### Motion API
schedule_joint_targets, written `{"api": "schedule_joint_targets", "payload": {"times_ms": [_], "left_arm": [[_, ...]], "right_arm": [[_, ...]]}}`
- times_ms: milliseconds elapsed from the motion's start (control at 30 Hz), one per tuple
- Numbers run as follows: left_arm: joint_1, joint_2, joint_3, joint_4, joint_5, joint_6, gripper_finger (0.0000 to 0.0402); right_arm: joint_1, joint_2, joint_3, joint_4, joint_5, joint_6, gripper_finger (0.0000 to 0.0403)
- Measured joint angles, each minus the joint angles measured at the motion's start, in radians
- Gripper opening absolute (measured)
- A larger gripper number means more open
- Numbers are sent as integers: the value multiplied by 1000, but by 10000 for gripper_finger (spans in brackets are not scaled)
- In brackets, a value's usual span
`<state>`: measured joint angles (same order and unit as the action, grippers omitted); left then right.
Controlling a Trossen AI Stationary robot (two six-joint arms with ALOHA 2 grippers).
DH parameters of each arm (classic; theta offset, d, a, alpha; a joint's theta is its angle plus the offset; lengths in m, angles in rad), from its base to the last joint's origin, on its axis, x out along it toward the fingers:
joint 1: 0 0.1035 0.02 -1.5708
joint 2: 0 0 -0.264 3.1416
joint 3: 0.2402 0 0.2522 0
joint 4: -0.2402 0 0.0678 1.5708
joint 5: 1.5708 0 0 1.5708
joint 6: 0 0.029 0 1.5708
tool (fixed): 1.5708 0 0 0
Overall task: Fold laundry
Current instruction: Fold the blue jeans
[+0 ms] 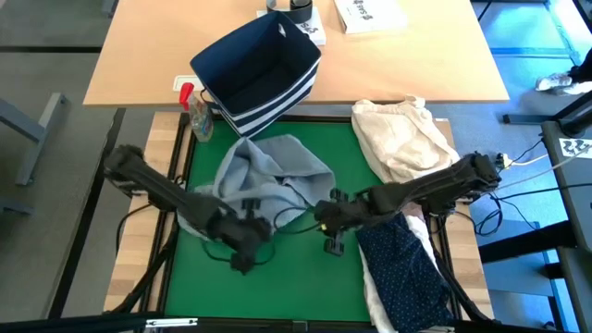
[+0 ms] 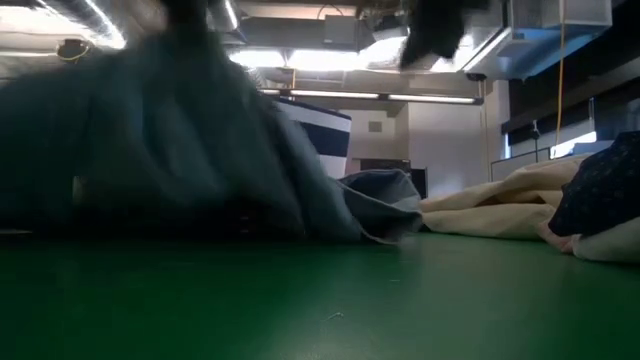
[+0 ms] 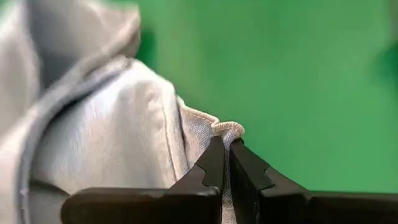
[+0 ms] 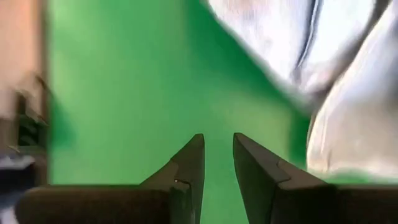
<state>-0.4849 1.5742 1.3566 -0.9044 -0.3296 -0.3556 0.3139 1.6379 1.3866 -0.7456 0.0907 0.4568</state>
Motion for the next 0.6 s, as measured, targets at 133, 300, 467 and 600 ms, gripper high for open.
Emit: {"api": "schedule_joint_targets", "payload": {"times_ms": [133, 300, 467, 600], "left_arm": [[4, -166, 145, -48, 36, -1, 5], [7, -305, 315, -34, 32, 14, 5], [7, -376, 495, 1, -12, 125, 6], [7, -402, 588, 3, -12, 251, 6]], "right_arm": [[0, -59, 135, -23, 20, -24, 86], [0, -103, 292, -26, 22, -46, 86], [0, -108, 417, -19, 70, -47, 86], [0, -109, 476, -38, 109, -45, 102]]}}
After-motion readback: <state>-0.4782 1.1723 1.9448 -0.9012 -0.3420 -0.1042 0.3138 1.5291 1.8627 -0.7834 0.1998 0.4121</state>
